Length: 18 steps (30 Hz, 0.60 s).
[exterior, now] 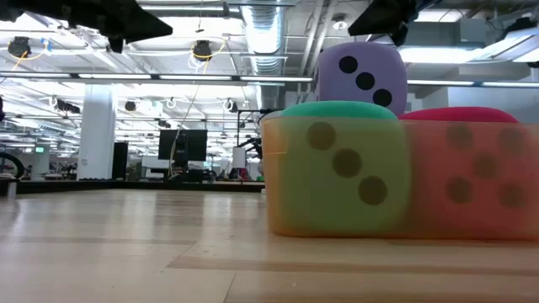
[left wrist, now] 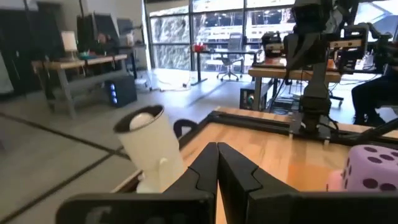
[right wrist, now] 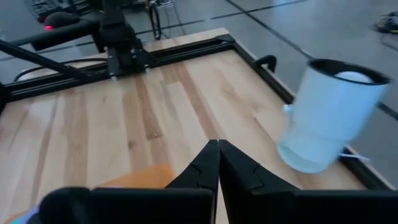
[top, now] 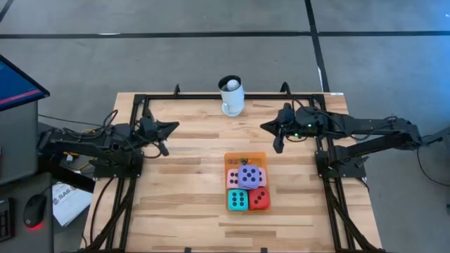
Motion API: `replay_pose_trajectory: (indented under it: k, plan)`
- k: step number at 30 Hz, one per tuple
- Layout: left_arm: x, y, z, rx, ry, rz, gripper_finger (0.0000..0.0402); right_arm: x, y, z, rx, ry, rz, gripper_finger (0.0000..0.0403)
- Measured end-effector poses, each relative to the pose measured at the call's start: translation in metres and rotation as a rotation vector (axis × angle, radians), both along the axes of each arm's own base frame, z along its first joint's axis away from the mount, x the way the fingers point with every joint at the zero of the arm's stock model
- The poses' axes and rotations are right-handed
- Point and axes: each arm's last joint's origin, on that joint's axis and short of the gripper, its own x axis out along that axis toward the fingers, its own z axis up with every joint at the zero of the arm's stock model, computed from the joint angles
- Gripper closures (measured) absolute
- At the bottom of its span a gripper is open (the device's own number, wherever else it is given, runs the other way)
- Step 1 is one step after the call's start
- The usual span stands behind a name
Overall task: Pick & Place Dice
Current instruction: Return to Home Position
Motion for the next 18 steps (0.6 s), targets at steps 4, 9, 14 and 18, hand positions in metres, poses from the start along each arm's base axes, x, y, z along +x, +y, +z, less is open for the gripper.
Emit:
replay_pose_trajectory:
  k: [4,9,14,18]
  plan:
    - [-0.01,0.001,-0.004,-0.027,-0.01,0.004,0.0402,-0.01,-0.001,0.004,-0.017,-0.003,-0.037,0.0398]
    - [-0.021,0.002,-0.01,-0.031,-0.057,0.003,0.0402,-0.019,0.0,0.011,-0.039,-0.031,-0.04,0.0398]
    - [-0.032,0.002,-0.014,-0.032,-0.086,0.003,0.0402,-0.028,0.0,0.014,-0.038,-0.037,-0.04,0.0398]
    - [-0.042,0.003,-0.016,-0.037,-0.083,0.003,0.0402,-0.035,0.0,0.016,-0.035,-0.037,-0.041,0.0398]
